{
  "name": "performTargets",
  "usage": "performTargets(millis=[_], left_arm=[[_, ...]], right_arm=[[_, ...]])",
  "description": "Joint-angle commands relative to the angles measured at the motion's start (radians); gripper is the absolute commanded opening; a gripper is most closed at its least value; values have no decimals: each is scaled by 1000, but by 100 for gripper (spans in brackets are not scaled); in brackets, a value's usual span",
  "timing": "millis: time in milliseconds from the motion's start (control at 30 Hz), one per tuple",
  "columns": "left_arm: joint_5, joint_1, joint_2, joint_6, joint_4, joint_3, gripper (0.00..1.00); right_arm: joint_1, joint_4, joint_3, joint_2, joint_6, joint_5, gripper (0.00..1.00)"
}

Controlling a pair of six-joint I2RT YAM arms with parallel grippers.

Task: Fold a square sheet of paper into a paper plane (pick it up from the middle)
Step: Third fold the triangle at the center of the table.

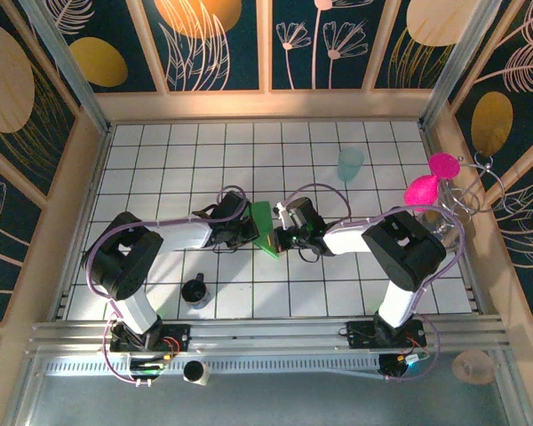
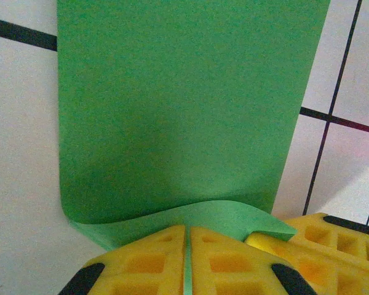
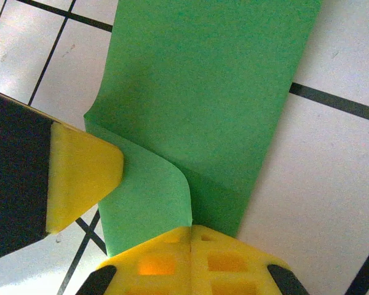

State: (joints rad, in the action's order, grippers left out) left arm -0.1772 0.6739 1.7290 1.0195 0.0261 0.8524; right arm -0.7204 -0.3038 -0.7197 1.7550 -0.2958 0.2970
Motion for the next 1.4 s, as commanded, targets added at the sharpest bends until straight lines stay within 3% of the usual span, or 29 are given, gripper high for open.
performTargets(millis=[0,767,867,1033,1100,1200,1367], left_arm=[[8,3,23,13,17,-16,12],[31,3,60,10,38,-23,12],[46,2,64,11,54,-25,12],[51,3,68,14,45,-29,10],[50,3,70,16,39,-30,10],[49,2,73,16,34,-26,10],[48,3,78,13,35,-18,10]], right_arm=[[8,57,-7,39,-11,-15,0],[9,74,-29,10,-31,-25,3],[9,124,-66,-27,-61,-67,10],[22,170,-71,-119,-100,-157,33],[38,178,-59,-156,-118,-159,35],[65,203,-51,-197,-131,-124,35],[79,214,-47,-215,-150,50,23]])
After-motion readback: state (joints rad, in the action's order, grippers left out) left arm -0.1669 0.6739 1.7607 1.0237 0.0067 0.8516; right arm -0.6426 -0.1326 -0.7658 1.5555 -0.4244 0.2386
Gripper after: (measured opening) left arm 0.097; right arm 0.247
